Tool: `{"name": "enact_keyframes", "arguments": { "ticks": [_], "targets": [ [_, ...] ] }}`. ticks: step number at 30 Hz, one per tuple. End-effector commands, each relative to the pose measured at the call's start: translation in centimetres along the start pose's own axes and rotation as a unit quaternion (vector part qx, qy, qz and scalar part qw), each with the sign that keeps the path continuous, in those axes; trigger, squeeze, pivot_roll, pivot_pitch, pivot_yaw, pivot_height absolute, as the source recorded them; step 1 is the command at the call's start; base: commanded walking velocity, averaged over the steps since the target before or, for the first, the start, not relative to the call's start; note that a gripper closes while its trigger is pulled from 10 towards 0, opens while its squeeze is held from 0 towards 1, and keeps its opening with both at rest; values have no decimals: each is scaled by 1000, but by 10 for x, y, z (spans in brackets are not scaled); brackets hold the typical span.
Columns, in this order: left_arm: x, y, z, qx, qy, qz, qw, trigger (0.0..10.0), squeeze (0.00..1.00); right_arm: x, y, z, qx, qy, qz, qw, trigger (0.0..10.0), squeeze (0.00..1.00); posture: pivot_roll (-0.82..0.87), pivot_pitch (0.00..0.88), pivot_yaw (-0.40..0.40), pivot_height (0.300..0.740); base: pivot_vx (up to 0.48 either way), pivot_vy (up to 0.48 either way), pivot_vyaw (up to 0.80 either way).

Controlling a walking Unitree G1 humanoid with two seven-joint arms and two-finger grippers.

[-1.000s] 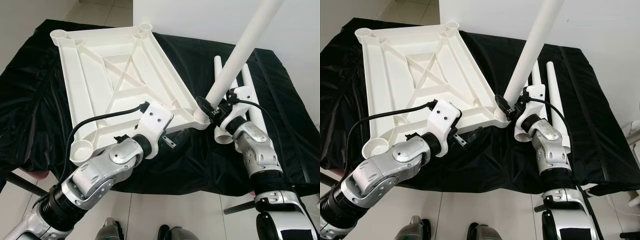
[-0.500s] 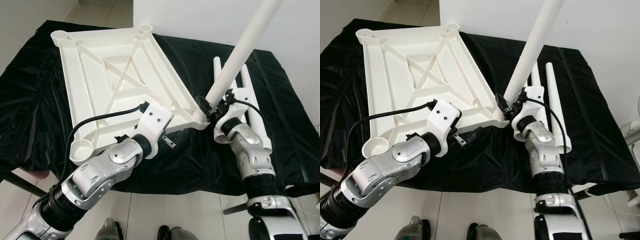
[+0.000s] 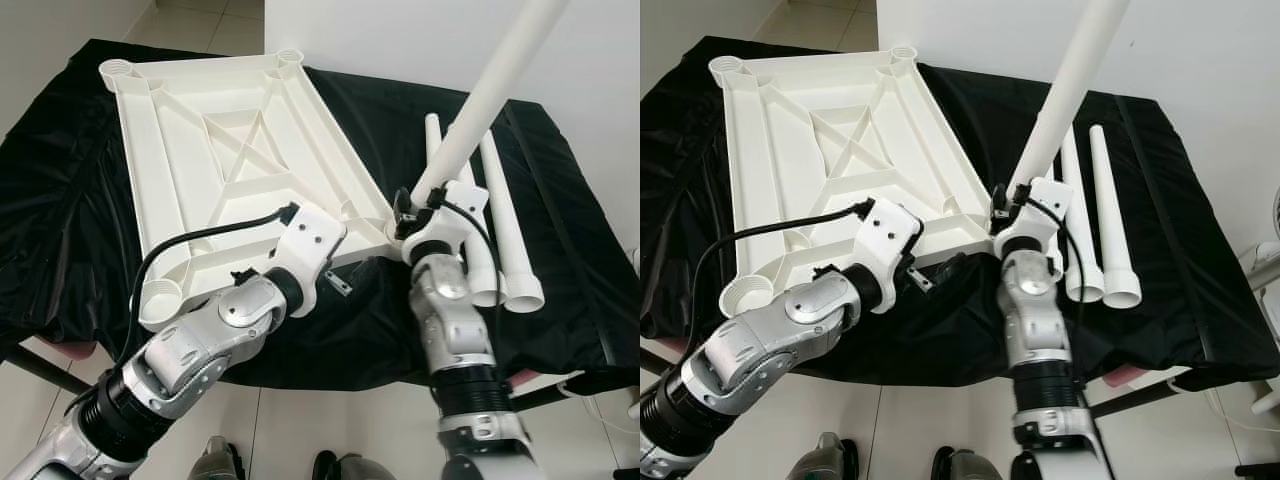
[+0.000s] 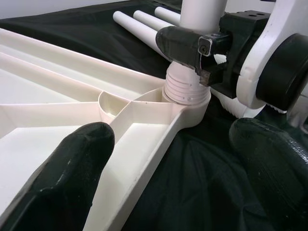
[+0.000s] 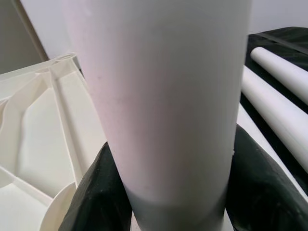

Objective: Building children table

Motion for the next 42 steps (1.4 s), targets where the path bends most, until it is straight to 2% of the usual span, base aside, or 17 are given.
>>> {"name": "enact_keyframes", "arguments": {
  "ticks": [1,5,6,10,17,18,19,20,21,24,26,27,30,34,38,39,42],
  "targets": [
    [-22,2,-8,38,0,-137,990,10000,0,1,8,-24,52,2,-3,999,10000,0,82,162,-85,740,0,0,0],
    [-23,2,-8,38,1,-138,990,10000,0,-1,8,-23,49,5,2,999,10000,0,83,156,-87,740,0,0,0],
    [-23,2,-8,38,2,-138,990,10000,0,-4,8,-23,42,1,7,999,10000,1000,82,148,-91,740,0,0,0],
    [-23,2,-9,38,3,-137,990,10000,0,-6,6,-20,27,-13,48,998,10000,1000,82,148,-91,740,0,0,0],
    [-23,2,-9,38,4,-135,990,10000,0,-13,0,-13,4,-2,96,995,10000,1000,85,145,-93,740,0,0,0],
    [-23,2,-9,39,4,-135,990,10000,0,-16,-2,-11,-2,3,108,994,10000,59,85,145,-93,740,0,0,0],
    [-23,2,-9,39,3,-135,990,10000,0,-19,-5,-7,-11,7,127,992,10000,0,85,145,-90,740,0,0,0],
    [-23,2,-9,39,3,-135,990,10000,0,-19,-5,-7,-11,7,127,992,10000,0,85,145,-90,740,0,0,0],
    [-23,2,-9,39,3,-135,990,10000,0,-22,-10,-1,-30,17,161,986,10000,0,87,143,-87,740,0,0,0],
    [-22,2,-9,39,4,-135,990,10000,0,-25,-15,5,-47,29,208,977,10000,0,89,143,-86,740,0,0,0],
    [-22,2,-9,40,4,-135,990,10000,0,-25,-16,6,-47,29,215,975,10000,0,89,143,-86,740,0,0,0],
    [-22,3,-9,40,4,-135,990,10000,0,-27,-21,4,-44,40,246,967,10000,0,91,146,-80,740,0,0,0],
    [-22,3,-9,41,3,-135,990,10000,0,-28,-23,2,-43,59,275,959,10000,0,96,145,-81,740,0,0,0],
    [-21,3,-9,41,3,-135,990,10000,0,-28,-23,0,-43,67,294,952,10000,0,98,146,-80,740,0,0,0],
    [-21,3,-9,41,3,-132,990,10000,0,-26,-21,-10,-30,85,345,934,10000,0,99,148,-76,740,0,0,0],
    [-21,4,-9,41,3,-131,990,10000,0,-25,-21,-16,-22,90,368,925,3216,0,99,148,-76,740,0,0,0],
    [-21,4,-9,41,3,-131,990,10000,0,-25,-20,-18,-20,90,376,922,3216,0,99,148,-76,740,0,0,0]
  ]
}}
Point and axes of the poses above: a point about 5 cm out from each wrist's last joint towards the gripper, its own y axis pointing back from the gripper into the wrist, its own z axis along the axis of the wrist's last joint, x = y × z, the point moved 2 cm from there along -y, pointing out of the wrist towards the gripper, and after that the axes turned 13 degrees about y, right-handed, at the moved point
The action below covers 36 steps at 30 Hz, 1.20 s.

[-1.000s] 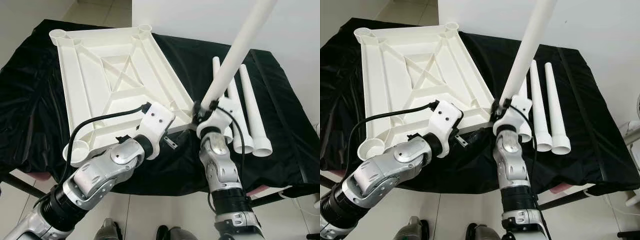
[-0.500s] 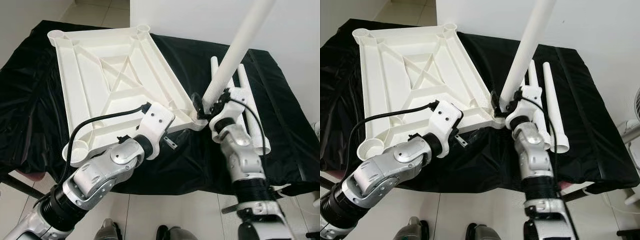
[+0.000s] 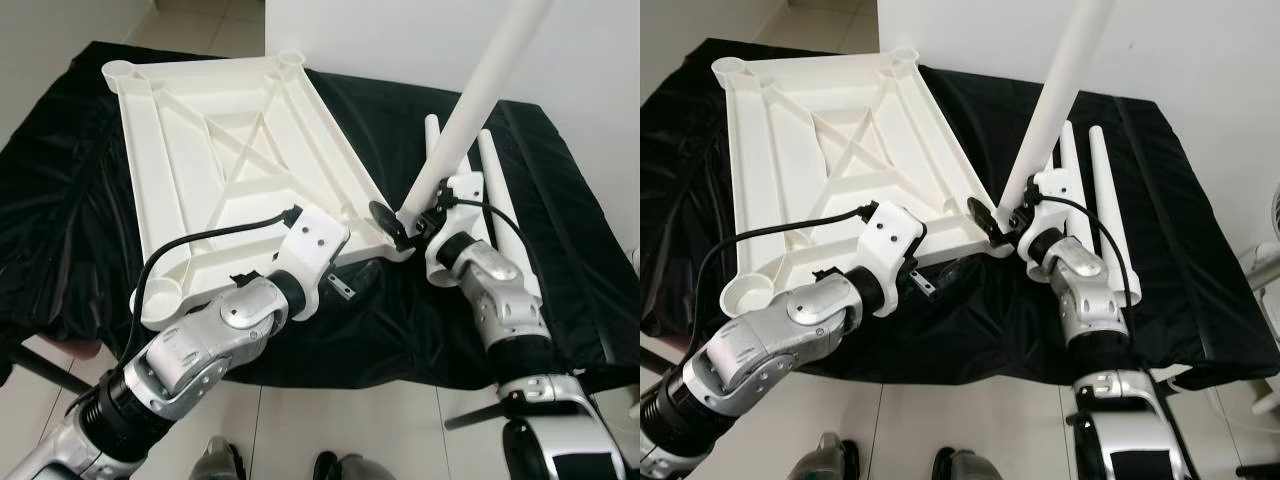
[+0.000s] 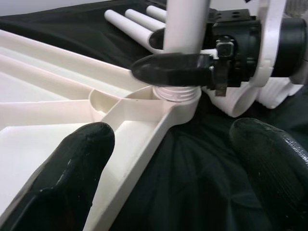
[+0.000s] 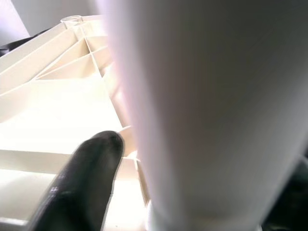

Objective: Building children table

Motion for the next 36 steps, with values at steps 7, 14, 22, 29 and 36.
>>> {"name": "enact_keyframes", "arguments": {
  "ticks": [7,14,22,29,36],
  "targets": [
    [-19,2,-6,36,-2,-123,992,10000,0,-1,1,-10,18,-6,14,1000,3451,0,104,145,-90,740,0,0,0],
    [-17,2,-6,33,1,-117,993,10000,0,-5,1,-15,39,-35,-71,996,10000,0,98,147,-101,740,0,0,0],
    [-19,1,-7,34,6,-120,992,10000,0,3,1,-21,65,-75,-186,977,10000,0,80,162,-97,740,0,0,0],
    [-20,3,-8,37,7,-123,992,10000,0,15,1,-21,85,-99,-259,957,10000,0,78,162,-98,740,0,0,0],
    [-17,3,-7,36,2,-120,992,10000,0,35,5,-15,111,-99,-358,922,10000,0,75,162,-99,740,0,0,0]
  ]
}}
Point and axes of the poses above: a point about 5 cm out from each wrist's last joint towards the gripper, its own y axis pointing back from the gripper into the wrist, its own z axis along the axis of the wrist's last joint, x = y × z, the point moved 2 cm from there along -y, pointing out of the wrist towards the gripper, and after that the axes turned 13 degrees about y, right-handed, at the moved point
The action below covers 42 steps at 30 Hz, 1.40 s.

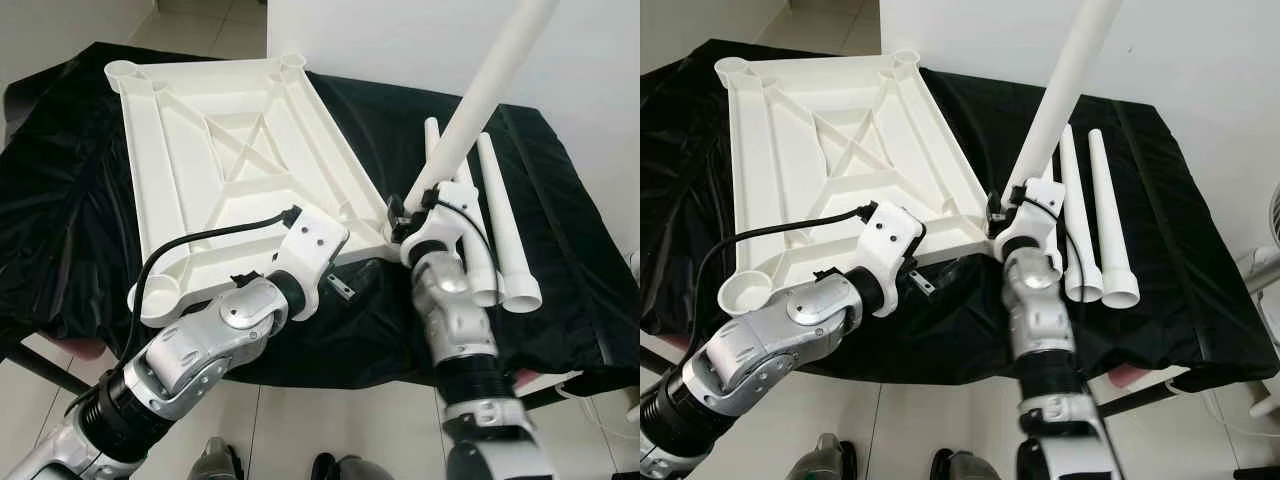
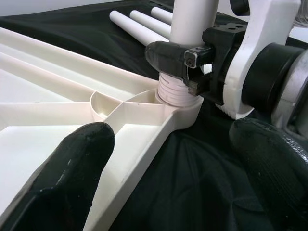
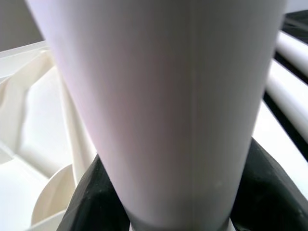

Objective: Building children table

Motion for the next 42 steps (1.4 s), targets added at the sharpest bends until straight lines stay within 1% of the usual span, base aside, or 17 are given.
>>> {"name": "enact_keyframes", "arguments": {
  "ticks": [1,3,7,8,13,17,18,19,20,21,28,30,33,37,38,39,42],
  "targets": [
    [-17,2,-6,35,-2,-117,993,10000,0,-3,6,-21,48,4,-15,999,10000,0,75,162,-99,740,0,0,0],
    [-17,3,-7,36,0,-118,992,10000,0,4,10,-16,37,6,3,999,10000,0,69,165,-98,740,0,0,0],
    [-17,3,-7,36,0,-118,992,10000,0,4,11,-15,35,7,2,999,10000,0,69,165,-98,740,0,0,0],
    [-17,3,-7,37,1,-119,992,10000,0,2,11,-15,32,-1,10,999,10000,1000,73,164,-99,740,0,0,0],
    [-17,3,-8,39,0,-118,992,10000,0,-1,12,-14,22,-15,34,999,10000,1000,75,162,-99,740,0,0,0],
    [-17,3,-8,39,1,-116,992,10000,0,-12,8,-9,-4,-8,95,995,10000,1000,79,159,-102,740,0,0,0],
    [-17,3,-8,38,1,-115,993,10000,0,-13,6,-7,-13,-3,133,991,10000,498,80,159,-104,740,0,0,0],
    [-17,3,-8,38,1,-115,993,10000,0,-13,6,-7,-13,-3,133,991,10000,498,80,159,-104,740,0,0,0],
    [-17,3,-8,38,1,-115,993,10000,0,-16,4,-5,-22,7,170,985,10000,0,80,159,-104,740,0,0,0],
    [-17,3,-8,38,1,-114,993,10000,0,-19,1,-3,-31,23,198,979,10000,0,82,156,-107,740,0,0,0],
    [-16,3,-7,37,1,-113,993,10000,0,-22,-5,-2,-44,48,249,966,10000,0,89,151,-108,740,0,0,0],
    [-16,3,-7,37,-1,-112,993,10000,0,-19,-11,-2,-47,63,295,952,10000,0,103,144,-105,740,0,0,0],
    [-15,3,-7,37,-2,-111,993,10000,0,-15,-13,-5,-42,74,332,940,10000,0,106,141,-103,740,0,0,0],
    [-15,3,-6,37,-3,-111,993,10000,0,-14,-13,-8,-39,83,345,934,10000,0,111,138,-102,740,0,0,0],
    [-15,3,-6,37,-4,-110,993,10000,0,-14,-14,-11,-34,87,352,931,3765,0,111,138,-102,740,0,0,0],
    [-15,3,-6,37,-4,-110,993,10000,0,-13,-14,-14,-30,86,361,928,0,0,115,135,-103,740,0,0,0],
    [-15,3,-6,37,-4,-110,993,10000,0,-13,-14,-16,-27,85,368,926,0,0,116,132,-104,740,0,0,0]
  ]
}}
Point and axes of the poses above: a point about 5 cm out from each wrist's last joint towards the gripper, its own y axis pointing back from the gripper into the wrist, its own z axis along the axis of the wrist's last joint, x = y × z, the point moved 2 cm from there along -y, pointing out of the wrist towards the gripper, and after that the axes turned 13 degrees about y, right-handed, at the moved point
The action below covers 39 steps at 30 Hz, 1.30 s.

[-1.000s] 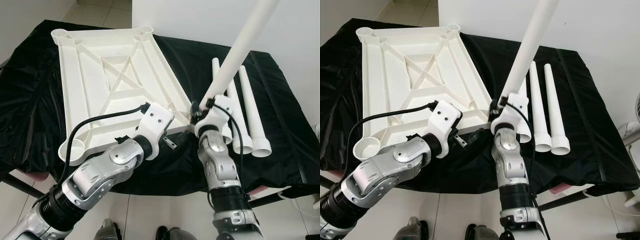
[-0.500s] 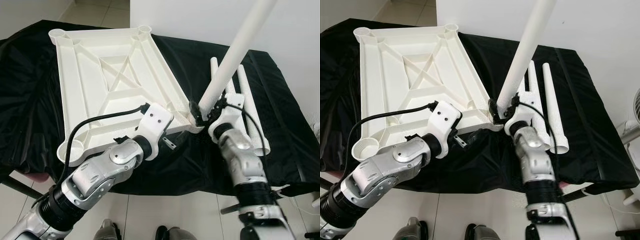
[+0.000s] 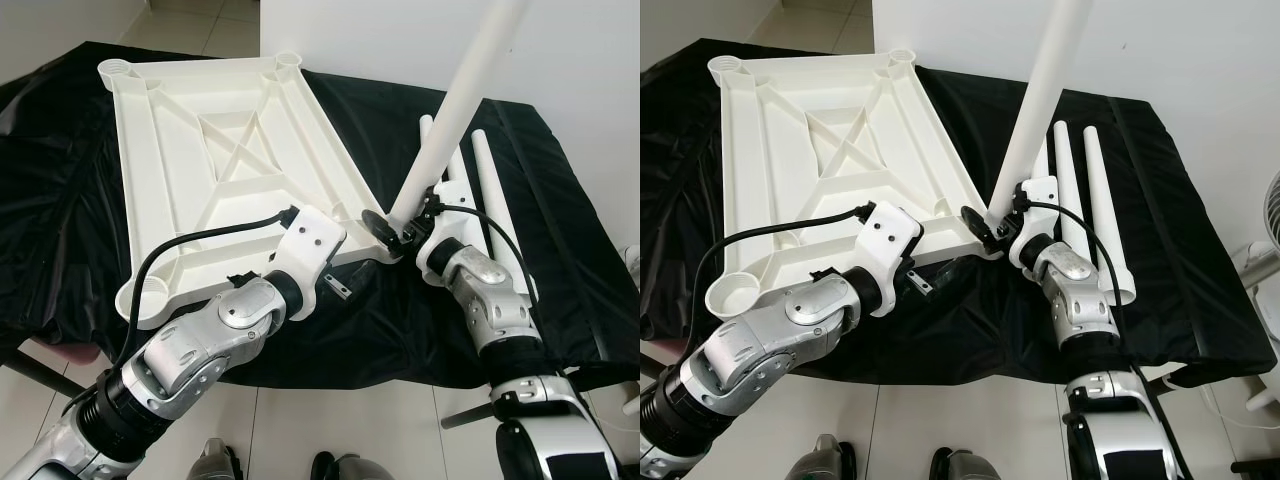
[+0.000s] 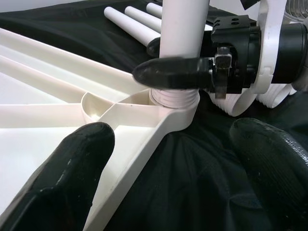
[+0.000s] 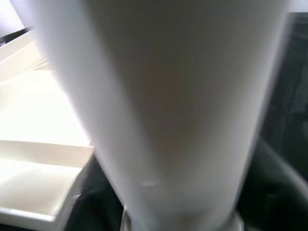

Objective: Building children table

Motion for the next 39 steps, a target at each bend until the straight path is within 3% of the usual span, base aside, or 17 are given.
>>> {"name": "enact_keyframes", "arguments": {
  "ticks": [1,9,10,13,16,20,26,28,31,35,39],
  "targets": [
    [-17,2,-4,30,-3,-113,993,10000,0,6,1,-11,20,-7,19,1000,0,0,116,132,-104,740,0,0,0],
    [-17,2,-5,30,-3,-114,993,10000,0,3,6,-15,17,-10,20,1000,0,0,110,127,-107,740,0,0,0],
    [-20,2,-6,31,-2,-118,992,10000,0,0,10,-19,23,-29,-23,999,10000,0,101,126,-108,740,0,0,0],
    [-20,1,-6,32,-1,-120,992,10000,0,-1,11,-20,24,-38,-38,998,10000,0,98,126,-110,740,0,0,0],
    [-21,1,-7,33,0,-121,992,10000,0,0,12,-20,28,-46,-88,995,10000,0,98,126,-110,740,0,0,0],
    [-22,2,-8,34,3,-123,992,10000,0,-2,13,-21,47,-72,-184,979,10000,0,89,132,-110,740,0,0,0],
    [-23,2,-9,36,6,-124,992,10000,0,-2,14,-22,64,-87,-230,967,10000,0,86,142,-106,740,0,0,0],
    [-23,3,-9,38,7,-124,992,10000,0,6,14,-23,83,-87,-278,953,10000,0,87,149,-106,740,0,0,0],
    [-23,3,-10,39,7,-124,991,10000,0,8,15,-24,91,-83,-297,947,10000,0,87,149,-106,740,0,0,0],
    [-19,4,-9,38,6,-116,992,10000,0,30,15,-23,115,-101,-364,919,10000,0,90,156,-106,740,0,0,0],
    [-18,4,-8,36,7,-115,993,10000,0,36,10,-18,102,-103,-341,929,10000,0,88,153,-106,740,0,0,0]
  ]
}}
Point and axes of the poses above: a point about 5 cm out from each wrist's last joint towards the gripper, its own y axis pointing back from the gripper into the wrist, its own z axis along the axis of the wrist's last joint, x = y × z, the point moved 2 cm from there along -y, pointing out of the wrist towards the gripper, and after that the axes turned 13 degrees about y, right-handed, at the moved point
